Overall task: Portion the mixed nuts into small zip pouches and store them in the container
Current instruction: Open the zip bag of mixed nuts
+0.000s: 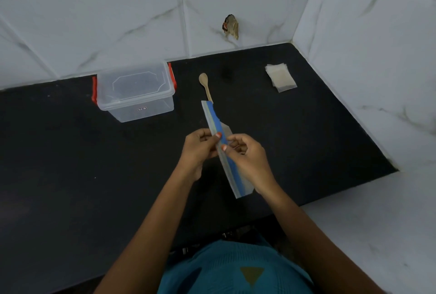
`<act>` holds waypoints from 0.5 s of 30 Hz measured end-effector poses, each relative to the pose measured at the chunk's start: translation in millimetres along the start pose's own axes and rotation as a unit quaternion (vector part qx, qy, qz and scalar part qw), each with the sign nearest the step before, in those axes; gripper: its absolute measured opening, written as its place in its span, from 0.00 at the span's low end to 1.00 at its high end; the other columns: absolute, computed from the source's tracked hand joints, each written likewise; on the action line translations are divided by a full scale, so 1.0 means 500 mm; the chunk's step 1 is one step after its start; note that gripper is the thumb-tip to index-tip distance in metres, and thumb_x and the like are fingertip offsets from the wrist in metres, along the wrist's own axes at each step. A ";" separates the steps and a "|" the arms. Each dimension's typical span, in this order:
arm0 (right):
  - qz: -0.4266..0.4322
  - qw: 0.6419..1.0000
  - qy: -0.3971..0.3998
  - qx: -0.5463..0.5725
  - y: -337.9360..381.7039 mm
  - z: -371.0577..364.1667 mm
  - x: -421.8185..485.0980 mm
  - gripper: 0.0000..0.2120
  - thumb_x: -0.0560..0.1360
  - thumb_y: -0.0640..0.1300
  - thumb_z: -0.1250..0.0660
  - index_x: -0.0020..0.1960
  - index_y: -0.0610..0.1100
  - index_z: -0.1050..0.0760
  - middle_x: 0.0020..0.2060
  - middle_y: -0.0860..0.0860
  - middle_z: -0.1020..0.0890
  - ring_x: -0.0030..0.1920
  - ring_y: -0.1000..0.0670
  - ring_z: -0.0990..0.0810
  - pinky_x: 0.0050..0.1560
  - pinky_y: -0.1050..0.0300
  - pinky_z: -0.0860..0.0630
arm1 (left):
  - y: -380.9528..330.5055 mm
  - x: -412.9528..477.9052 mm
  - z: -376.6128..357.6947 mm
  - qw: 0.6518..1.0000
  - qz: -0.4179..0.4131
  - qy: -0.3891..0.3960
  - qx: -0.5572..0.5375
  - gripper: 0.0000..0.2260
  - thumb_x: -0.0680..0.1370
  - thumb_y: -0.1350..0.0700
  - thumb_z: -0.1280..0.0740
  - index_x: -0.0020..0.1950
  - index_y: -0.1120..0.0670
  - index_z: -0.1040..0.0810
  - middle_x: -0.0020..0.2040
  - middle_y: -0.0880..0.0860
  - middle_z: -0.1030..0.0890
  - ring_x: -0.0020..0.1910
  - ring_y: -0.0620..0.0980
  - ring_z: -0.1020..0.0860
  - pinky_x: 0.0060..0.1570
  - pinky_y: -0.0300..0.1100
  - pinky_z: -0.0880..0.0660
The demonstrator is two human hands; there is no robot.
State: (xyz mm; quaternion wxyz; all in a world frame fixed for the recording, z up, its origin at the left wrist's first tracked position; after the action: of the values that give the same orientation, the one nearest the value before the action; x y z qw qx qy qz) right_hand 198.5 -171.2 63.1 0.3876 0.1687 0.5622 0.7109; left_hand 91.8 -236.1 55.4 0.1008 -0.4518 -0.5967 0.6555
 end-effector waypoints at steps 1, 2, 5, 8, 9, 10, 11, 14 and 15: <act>-0.019 1.000 -0.005 0.004 -0.004 0.003 0.002 0.14 0.73 0.43 0.32 0.58 0.44 0.27 0.49 0.50 0.23 0.47 0.57 0.24 0.42 0.69 0.26 | 0.003 -0.001 0.001 1.000 0.013 0.001 -0.019 0.06 0.77 0.60 0.35 0.53 0.57 0.24 0.43 0.52 0.20 0.39 0.44 0.19 0.36 0.36 0.22; -0.037 0.999 0.000 0.005 -0.006 0.005 0.003 0.14 0.73 0.43 0.32 0.58 0.44 0.27 0.48 0.52 0.23 0.46 0.58 0.24 0.40 0.70 0.27 | 0.005 -0.002 0.001 0.999 0.024 0.003 -0.036 0.05 0.77 0.60 0.36 0.52 0.57 0.24 0.44 0.52 0.20 0.41 0.44 0.19 0.37 0.37 0.22; -0.065 0.997 0.033 -0.010 -0.004 0.006 0.006 0.13 0.73 0.43 0.32 0.58 0.44 0.26 0.42 0.56 0.25 0.42 0.60 0.26 0.36 0.70 0.30 | 0.009 -0.006 -0.004 0.998 0.031 0.010 -0.059 0.04 0.76 0.60 0.36 0.50 0.56 0.24 0.45 0.53 0.20 0.42 0.46 0.19 0.37 0.37 0.21; -0.051 0.998 0.034 -0.029 0.007 0.009 0.008 0.13 0.74 0.42 0.33 0.57 0.43 0.26 0.41 0.56 0.26 0.41 0.60 0.26 0.37 0.70 0.30 | 0.006 -0.010 -0.005 0.999 0.018 -0.002 -0.050 0.04 0.76 0.60 0.35 0.51 0.56 0.25 0.46 0.53 0.20 0.42 0.45 0.19 0.36 0.35 0.21; -0.041 0.998 0.032 -0.036 0.012 0.009 0.008 0.12 0.74 0.41 0.33 0.57 0.42 0.25 0.40 0.57 0.26 0.40 0.60 0.26 0.36 0.70 0.30 | 0.004 -0.010 -0.004 0.999 0.014 -0.011 -0.040 0.05 0.76 0.59 0.35 0.52 0.56 0.25 0.46 0.53 0.20 0.42 0.45 0.19 0.35 0.34 0.22; -0.028 0.998 0.030 -0.042 0.017 0.010 0.008 0.12 0.74 0.41 0.33 0.56 0.42 0.25 0.40 0.57 0.25 0.40 0.61 0.25 0.36 0.71 0.29 | 0.002 -0.010 -0.002 0.999 0.009 -0.023 -0.026 0.06 0.76 0.58 0.34 0.52 0.56 0.26 0.47 0.53 0.20 0.42 0.45 0.19 0.35 0.34 0.22; -0.013 0.998 0.027 -0.048 0.022 0.009 0.007 0.11 0.73 0.41 0.33 0.56 0.42 0.25 0.41 0.57 0.25 0.40 0.61 0.25 0.37 0.71 0.29 | 0.000 -0.010 -0.001 0.999 0.004 -0.033 -0.010 0.08 0.76 0.57 0.34 0.53 0.56 0.27 0.48 0.54 0.21 0.43 0.46 0.19 0.36 0.35 0.22; 0.034 0.998 0.002 -0.059 0.036 0.009 0.004 0.11 0.73 0.39 0.32 0.55 0.42 0.24 0.47 0.52 0.22 0.42 0.61 0.25 0.40 0.74 0.28 | -0.016 -0.016 0.003 0.999 0.000 -0.043 0.027 0.11 0.75 0.55 0.33 0.55 0.56 0.27 0.48 0.55 0.21 0.43 0.46 0.20 0.37 0.36 0.23; 0.046 0.997 -0.006 -0.064 0.041 0.009 0.003 0.11 0.73 0.39 0.32 0.55 0.42 0.24 0.47 0.51 0.23 0.42 0.61 0.25 0.40 0.76 0.29 | -0.023 -0.019 0.004 0.999 -0.002 -0.041 0.035 0.10 0.75 0.54 0.33 0.54 0.56 0.27 0.47 0.54 0.21 0.41 0.46 0.20 0.35 0.35 0.23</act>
State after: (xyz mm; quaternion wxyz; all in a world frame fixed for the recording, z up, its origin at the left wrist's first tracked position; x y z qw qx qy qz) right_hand 193.3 -168.3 83.6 0.3679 0.1728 0.5047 0.7616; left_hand 91.0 -240.9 69.7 0.0934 -0.4197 -0.5781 0.6935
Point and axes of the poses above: each hand's wrist, its own x-axis towards the middle knuckle, its own z-axis out of the back of the hand, y = z × x, the point moved 4 cm from there along x, towards the middle knuckle
